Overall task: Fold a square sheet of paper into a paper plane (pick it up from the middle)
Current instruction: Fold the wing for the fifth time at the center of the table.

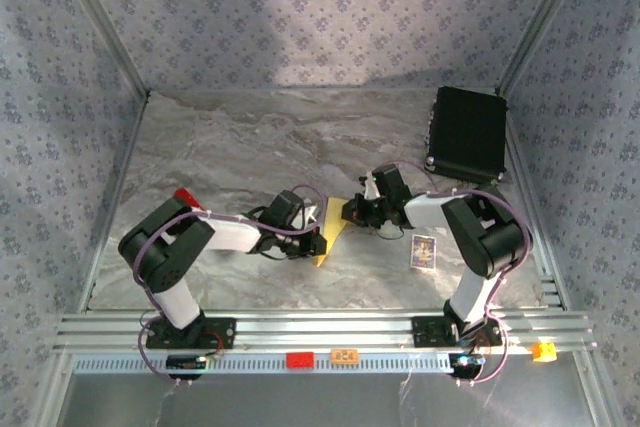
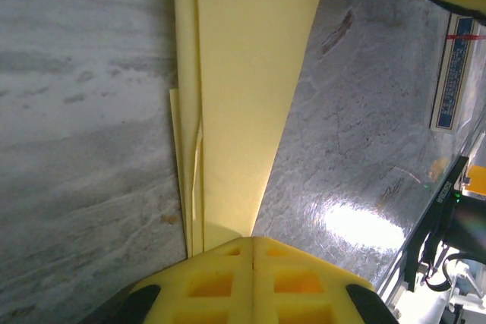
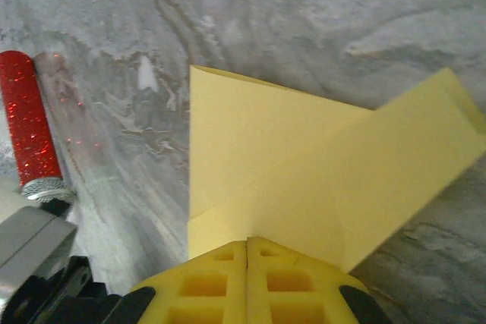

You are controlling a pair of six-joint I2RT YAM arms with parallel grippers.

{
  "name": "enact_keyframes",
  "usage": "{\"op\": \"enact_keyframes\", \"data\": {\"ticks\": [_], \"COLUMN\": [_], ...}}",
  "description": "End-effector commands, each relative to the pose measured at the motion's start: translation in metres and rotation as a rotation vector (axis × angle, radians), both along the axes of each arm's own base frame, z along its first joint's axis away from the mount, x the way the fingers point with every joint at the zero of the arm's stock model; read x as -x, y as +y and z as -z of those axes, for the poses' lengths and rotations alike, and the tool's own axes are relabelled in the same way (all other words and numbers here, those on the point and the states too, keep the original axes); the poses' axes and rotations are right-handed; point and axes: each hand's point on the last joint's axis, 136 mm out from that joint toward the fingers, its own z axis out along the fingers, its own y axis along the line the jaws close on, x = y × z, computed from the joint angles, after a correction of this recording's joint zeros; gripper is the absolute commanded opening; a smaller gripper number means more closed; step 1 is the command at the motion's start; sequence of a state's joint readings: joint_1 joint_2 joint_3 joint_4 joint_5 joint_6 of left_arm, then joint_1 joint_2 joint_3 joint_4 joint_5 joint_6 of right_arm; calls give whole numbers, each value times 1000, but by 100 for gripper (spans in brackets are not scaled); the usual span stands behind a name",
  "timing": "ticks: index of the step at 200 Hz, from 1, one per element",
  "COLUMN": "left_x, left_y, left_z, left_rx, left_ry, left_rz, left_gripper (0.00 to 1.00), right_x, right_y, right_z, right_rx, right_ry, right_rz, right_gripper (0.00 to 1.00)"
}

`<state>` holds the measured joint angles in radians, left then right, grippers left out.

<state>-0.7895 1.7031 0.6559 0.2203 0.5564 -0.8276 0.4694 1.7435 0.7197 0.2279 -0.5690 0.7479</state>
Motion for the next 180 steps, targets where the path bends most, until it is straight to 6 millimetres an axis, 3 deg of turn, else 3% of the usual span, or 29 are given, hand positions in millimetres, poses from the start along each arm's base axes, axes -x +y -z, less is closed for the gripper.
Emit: {"op": "enact_keyframes", "data": {"ticks": [1,38,62,126,180], "left_x": [7,-8,-18,-40,-19], "left_y": [0,-15,-26,-43,-22], "left_z": [-6,-44,-51,-30,7], "left_rx": [-29,12,23,-5,-66], "left_ry": [24,-52,-68,-58,11], "left_rz": [5,22,31,46,42], "left_gripper": [0,0,0,0,0], "right_x": [6,9,9,12,13], "right_y": [-13,-13,-13,-12,-15], "right_z": [22,26,26,29,31], "right_rx": [79,88,94,91,97], "right_ry": [61,69,69,74,79], "right_rz": [43,39,37,34,40], "right_gripper": [6,6,6,6,6]}}
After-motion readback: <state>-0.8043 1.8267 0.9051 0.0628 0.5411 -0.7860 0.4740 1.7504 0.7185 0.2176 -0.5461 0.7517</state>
